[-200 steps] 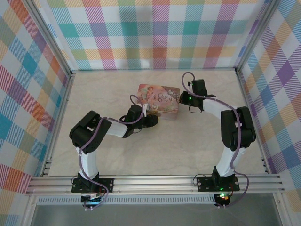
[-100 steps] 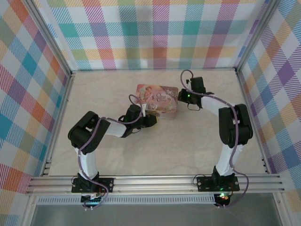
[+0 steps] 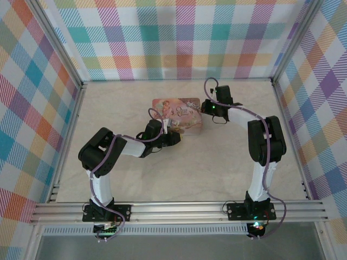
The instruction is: Unlock a padlock with a key
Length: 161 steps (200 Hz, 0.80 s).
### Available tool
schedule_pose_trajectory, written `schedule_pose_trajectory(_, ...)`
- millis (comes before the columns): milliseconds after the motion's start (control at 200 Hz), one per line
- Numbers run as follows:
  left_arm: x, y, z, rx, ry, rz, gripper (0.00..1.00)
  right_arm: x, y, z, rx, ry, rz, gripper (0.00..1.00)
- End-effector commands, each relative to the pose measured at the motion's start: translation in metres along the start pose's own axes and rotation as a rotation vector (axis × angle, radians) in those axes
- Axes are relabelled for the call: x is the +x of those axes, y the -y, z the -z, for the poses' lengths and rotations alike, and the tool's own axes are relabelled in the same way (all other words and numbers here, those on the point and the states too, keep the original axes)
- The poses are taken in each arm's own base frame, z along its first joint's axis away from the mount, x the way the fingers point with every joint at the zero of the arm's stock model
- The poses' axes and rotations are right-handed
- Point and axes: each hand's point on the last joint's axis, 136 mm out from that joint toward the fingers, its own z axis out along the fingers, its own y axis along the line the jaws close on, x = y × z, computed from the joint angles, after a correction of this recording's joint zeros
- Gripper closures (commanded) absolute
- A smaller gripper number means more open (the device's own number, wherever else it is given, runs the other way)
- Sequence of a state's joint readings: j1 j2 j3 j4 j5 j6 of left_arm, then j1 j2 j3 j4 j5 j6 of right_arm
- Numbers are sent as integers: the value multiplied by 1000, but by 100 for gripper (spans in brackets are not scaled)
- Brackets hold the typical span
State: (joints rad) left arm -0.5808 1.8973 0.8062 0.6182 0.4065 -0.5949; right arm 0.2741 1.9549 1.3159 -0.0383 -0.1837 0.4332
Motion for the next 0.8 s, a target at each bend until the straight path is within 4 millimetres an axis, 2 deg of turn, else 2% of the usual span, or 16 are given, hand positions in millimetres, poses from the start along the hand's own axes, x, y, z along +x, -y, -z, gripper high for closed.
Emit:
schedule_pose_trajectory(0, 46, -15, -5, -45, -170, 139, 88, 19, -12, 15, -46, -62, 14, 100)
schedule_pose_trajectory(175, 36, -4, -5, -13, -150, 175, 89, 27, 8, 44, -4, -59, -17, 100)
schedule_pose_trajectory(330, 25, 11, -4, 23, -137, 188, 90, 35, 8, 72, -11, -43, -20, 100)
schedule_pose_trajectory(800, -4, 53, 8, 98, -125, 222, 90, 73, -45, 152, -306, 20, -34, 100)
